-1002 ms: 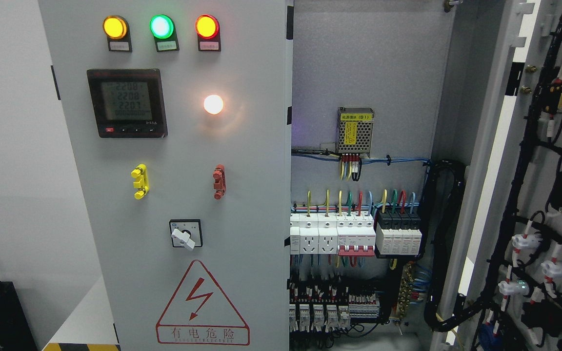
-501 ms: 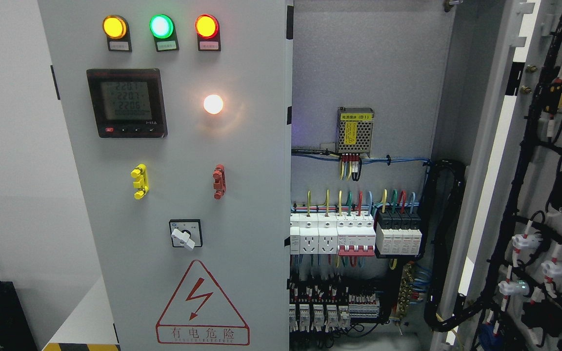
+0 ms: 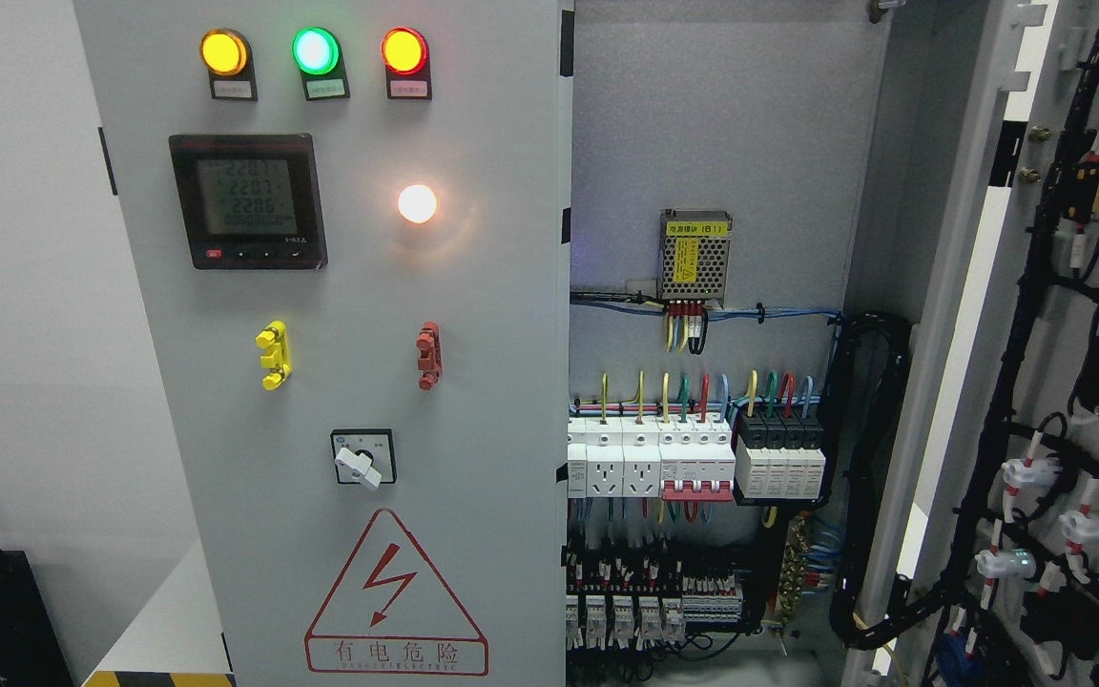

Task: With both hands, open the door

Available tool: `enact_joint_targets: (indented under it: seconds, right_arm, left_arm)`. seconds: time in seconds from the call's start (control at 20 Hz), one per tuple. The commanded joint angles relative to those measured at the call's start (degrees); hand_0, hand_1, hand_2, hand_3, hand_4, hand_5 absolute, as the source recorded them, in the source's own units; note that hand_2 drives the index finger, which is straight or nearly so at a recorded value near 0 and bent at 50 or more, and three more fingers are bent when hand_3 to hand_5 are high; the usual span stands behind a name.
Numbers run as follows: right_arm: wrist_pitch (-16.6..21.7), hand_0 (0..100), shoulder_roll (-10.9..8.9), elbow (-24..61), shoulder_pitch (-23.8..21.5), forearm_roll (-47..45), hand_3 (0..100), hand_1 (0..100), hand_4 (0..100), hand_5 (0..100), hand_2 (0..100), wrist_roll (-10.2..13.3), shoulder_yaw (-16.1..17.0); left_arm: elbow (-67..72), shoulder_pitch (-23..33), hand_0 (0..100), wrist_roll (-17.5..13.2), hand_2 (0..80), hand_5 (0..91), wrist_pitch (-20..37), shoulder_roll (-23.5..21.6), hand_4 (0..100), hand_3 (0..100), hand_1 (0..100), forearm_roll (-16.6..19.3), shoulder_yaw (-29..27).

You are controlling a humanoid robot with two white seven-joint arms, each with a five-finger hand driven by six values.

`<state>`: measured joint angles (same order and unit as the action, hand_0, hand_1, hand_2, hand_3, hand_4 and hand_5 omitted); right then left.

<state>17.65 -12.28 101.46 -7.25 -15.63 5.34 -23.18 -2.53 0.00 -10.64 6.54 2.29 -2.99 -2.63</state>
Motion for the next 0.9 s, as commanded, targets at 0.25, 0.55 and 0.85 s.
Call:
enact_joint_targets:
  seconds: [0.25,0.55,0.85]
  right_arm:
    - [-5.87,12,7.53,-7.06,9.44,0.6,0,39,0,0,0,-0.24,-2.57]
    - [-5.87,12,9.2,-12.86,14.01,0.51,0,39,0,0,0,-0.24,-2.49]
    - [-5.79,12,9.82,-18.4,18.32,0.42,0,39,0,0,0,-2.18,-2.04]
  left_arm:
    - [-0.02,1.06,12,0.0,0.0,0.0,-0.03,0.0,0,0,39,0.0,-0.01]
    - [-0.02,1.06,12,0.0,0.0,0.0,-0.03,0.0,0,0,39,0.0,-0.01]
    - [-0.02,1.06,12,0.0,0.0,0.0,-0.03,0.0,0,0,39,0.0,-0.01]
